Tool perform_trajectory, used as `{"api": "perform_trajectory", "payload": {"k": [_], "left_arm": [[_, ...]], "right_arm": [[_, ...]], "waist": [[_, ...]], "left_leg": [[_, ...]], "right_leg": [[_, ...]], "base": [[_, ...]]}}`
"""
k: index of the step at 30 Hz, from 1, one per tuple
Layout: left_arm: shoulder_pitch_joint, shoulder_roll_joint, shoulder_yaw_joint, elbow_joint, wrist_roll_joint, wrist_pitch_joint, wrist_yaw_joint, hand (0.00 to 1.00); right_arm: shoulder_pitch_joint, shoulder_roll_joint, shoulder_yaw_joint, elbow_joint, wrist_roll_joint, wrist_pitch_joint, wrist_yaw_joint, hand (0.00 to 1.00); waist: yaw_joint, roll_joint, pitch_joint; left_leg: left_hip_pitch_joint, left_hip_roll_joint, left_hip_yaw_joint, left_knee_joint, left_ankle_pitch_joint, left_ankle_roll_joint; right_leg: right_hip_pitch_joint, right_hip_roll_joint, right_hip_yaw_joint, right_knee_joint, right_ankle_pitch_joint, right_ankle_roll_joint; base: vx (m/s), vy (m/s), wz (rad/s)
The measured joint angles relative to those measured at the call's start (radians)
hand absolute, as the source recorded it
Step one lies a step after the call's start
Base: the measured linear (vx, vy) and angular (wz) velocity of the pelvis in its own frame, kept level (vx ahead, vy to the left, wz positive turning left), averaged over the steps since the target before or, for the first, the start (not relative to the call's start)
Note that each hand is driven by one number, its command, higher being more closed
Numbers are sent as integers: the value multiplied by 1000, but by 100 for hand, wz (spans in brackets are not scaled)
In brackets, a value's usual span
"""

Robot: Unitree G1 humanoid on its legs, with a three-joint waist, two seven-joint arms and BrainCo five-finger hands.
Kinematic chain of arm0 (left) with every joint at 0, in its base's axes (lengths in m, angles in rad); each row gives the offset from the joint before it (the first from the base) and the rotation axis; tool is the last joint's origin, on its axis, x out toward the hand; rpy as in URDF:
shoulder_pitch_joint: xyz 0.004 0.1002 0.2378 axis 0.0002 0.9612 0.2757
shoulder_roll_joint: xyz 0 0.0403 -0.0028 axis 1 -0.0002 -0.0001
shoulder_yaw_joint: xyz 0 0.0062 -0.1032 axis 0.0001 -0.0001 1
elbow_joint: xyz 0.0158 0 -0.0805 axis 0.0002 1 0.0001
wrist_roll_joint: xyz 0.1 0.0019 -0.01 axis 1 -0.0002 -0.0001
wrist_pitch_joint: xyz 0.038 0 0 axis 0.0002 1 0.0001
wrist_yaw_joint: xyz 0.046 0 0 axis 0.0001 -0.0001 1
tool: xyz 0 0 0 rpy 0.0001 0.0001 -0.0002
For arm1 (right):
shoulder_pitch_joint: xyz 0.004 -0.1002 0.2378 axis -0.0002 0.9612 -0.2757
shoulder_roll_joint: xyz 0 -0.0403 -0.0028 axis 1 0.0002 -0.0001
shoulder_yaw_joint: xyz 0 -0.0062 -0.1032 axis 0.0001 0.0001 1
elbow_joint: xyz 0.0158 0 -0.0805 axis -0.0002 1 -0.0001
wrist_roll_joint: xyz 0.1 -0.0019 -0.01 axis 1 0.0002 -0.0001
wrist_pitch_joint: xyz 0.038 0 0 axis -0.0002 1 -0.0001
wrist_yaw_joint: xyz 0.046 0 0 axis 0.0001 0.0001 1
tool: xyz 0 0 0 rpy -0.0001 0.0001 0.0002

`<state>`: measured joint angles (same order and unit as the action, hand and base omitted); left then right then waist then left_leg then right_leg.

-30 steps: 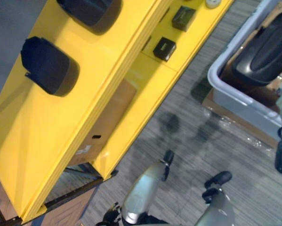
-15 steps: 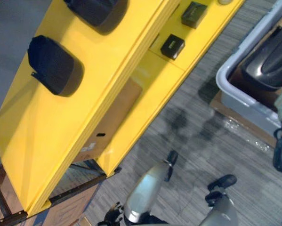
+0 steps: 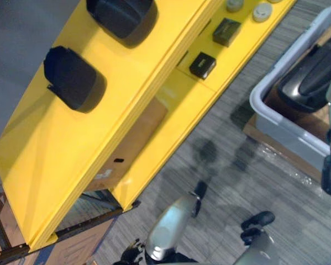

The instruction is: Walk over and take plastic housings, then place them on the shelf

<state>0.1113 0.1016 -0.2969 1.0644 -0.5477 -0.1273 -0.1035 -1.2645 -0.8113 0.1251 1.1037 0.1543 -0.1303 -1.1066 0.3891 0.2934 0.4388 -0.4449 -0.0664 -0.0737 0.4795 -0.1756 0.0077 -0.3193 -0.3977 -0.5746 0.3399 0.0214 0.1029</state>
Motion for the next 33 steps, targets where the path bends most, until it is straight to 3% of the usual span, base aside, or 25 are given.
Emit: {"api": "perform_trajectory", "payload": {"k": [5, 11, 16, 26, 27, 33], "left_arm": [[1, 9, 1, -11, 0, -4, -35, 0], [1, 9, 0, -10, 0, -7, -38, 0], [1, 9, 0, -9, 0, -10, -48, 0], [1, 10, -6, -5, 0, -16, -65, 0], [1, 10, -7, -5, -1, -15, -65, 0], [1, 11, -23, -3, -2, -11, -65, 0]], "right_arm": [[1, 39, 12, 45, 118, 62, 169, 0], [21, 54, -18, 94, 183, 160, 282, 0], [48, 53, -36, 135, 217, 239, 285, 0], [77, 42, -57, 136, 236, 306, 246, 0], [81, 42, -57, 135, 239, 310, 247, 100], [87, 6, -54, 128, 242, 360, 312, 100]], "waist": [[-1, 0, 0], [4, 0, 0], [7, 0, 0], [9, 2, -1], [9, 2, -1], [10, 2, -1]], "left_leg": [[7, -5, 0, -10, 0, 0], [7, -13, -5, -15, 0, 0], [6, -22, -6, -14, 0, 1], [-19, -26, -22, 18, -11, 8], [-20, -26, -21, 19, -11, 8], [-30, -24, -20, 21, -11, 8]], "right_leg": [[2, -4, 0, 0, -3, 4], [2, -12, -3, 4, -13, 11], [2, -22, -5, 8, -17, 11], [2, -25, -25, 16, -20, 14], [1, -25, -25, 16, -20, 14], [-11, -25, -23, 16, -20, 14]], "base": [[0, 0, 0], [1, 6, 3], [0, 7, 2], [-19, 6, 4], [0, 0, 0], [-5, 2, 0]]}}
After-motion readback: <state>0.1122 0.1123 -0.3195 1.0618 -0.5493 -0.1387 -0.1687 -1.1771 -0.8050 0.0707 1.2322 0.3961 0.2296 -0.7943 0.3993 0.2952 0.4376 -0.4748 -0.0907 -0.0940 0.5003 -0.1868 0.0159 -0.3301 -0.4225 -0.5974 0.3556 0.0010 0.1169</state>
